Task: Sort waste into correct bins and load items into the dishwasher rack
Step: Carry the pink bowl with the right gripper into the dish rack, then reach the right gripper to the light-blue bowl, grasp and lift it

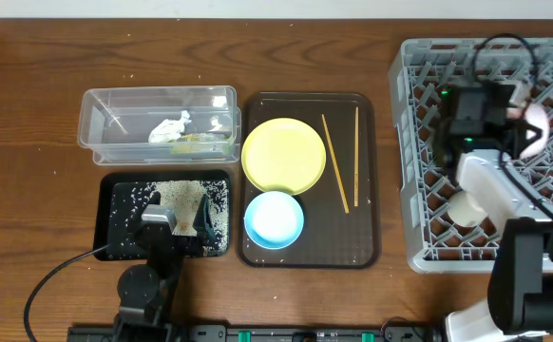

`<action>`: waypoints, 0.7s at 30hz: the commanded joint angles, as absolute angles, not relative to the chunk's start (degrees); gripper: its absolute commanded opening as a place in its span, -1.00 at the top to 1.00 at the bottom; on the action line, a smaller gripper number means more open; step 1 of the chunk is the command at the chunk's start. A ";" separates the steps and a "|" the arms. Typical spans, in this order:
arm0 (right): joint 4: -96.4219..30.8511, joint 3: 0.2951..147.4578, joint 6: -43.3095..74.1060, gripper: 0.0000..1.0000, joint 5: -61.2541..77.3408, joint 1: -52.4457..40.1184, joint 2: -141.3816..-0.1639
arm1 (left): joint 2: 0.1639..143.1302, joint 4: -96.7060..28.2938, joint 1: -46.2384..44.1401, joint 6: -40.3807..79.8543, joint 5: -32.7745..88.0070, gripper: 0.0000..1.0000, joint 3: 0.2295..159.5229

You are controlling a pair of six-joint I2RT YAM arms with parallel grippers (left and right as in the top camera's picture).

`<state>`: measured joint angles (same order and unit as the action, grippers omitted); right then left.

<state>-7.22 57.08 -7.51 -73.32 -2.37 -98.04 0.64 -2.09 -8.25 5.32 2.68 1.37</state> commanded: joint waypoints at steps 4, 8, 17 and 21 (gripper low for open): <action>-9.93 57.36 -8.01 -0.01 -69.34 -10.31 -101.25 | 0.23 -3.77 -7.94 5.15 2.37 -0.83 0.23; -10.46 58.74 -8.10 -0.37 -67.22 -14.50 -98.02 | 0.23 -3.77 -7.94 5.17 2.37 -0.83 0.23; -34.74 71.50 2.17 -0.21 -15.05 -22.33 -87.02 | 0.23 -3.77 -7.94 5.15 2.37 -0.84 0.23; -37.76 71.90 11.62 0.12 14.90 -25.04 -87.39 | 0.23 -3.77 -7.94 5.15 2.37 -0.84 0.23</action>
<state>-36.47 72.20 1.41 -16.88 -23.03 -86.24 0.64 -2.09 -8.25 5.32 2.68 1.37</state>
